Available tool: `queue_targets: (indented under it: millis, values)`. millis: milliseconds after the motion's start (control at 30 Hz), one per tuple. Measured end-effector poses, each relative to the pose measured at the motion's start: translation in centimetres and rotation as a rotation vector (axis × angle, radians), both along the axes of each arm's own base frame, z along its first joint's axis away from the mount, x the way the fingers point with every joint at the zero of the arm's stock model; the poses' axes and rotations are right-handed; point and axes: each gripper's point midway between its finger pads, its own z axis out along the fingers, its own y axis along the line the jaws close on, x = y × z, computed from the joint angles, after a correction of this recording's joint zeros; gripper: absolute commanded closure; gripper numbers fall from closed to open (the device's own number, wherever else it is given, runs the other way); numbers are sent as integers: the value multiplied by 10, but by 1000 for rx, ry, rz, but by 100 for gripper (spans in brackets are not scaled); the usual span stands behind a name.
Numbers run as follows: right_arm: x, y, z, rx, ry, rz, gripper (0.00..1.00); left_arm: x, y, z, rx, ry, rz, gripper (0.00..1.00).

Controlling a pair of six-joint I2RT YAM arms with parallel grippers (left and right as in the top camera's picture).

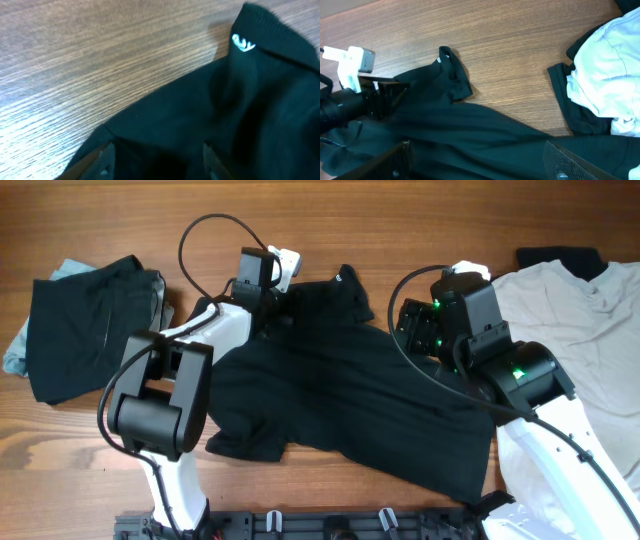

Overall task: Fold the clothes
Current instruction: 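Grasp the black T-shirt with both grippers and drag it leftward, then lay the T-shirt flat at table center, left gripper holding collar side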

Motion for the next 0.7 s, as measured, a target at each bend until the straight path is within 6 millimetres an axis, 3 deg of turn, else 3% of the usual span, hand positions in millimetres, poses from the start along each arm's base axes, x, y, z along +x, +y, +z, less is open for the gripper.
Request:
queue_targets:
  millis: [33, 67, 167, 267, 433, 500, 600, 633, 667, 700]
  values:
    - [0, 0, 0, 0, 0, 0, 12, -1, 1, -6, 9, 8, -3, 80]
    - [0, 0, 0, 0, 0, 0, 12, 0, 2, -8, 17, 4, -3, 94]
    - [0, 0, 0, 0, 0, 0, 12, 1, 5, -11, 39, 1, 5, 96]
    - [-1, 0, -1, -2, 3, 0, 12, 14, 26, -10, 118, -44, 84, 96]
    - [-1, -1, -1, -3, 6, 0, 12, 52, 132, 7, 190, -63, 417, 96]
    - [-1, -1, -1, -4, 7, 0, 11, 74, 169, 35, 162, -106, 529, 96]
    - [0, -1, -4, -13, 13, -5, 11, 84, 197, 65, 154, -137, 610, 96]
    - [2, -1, -9, -23, 25, -8, 10, 85, 204, 76, 152, -142, 639, 77]
    - [6, -2, -20, -42, 58, -15, 8, 86, 210, 86, 150, -149, 666, 48]
    - [9, -3, -27, -53, 76, -24, 8, 84, 217, 93, 148, -150, 689, 40]
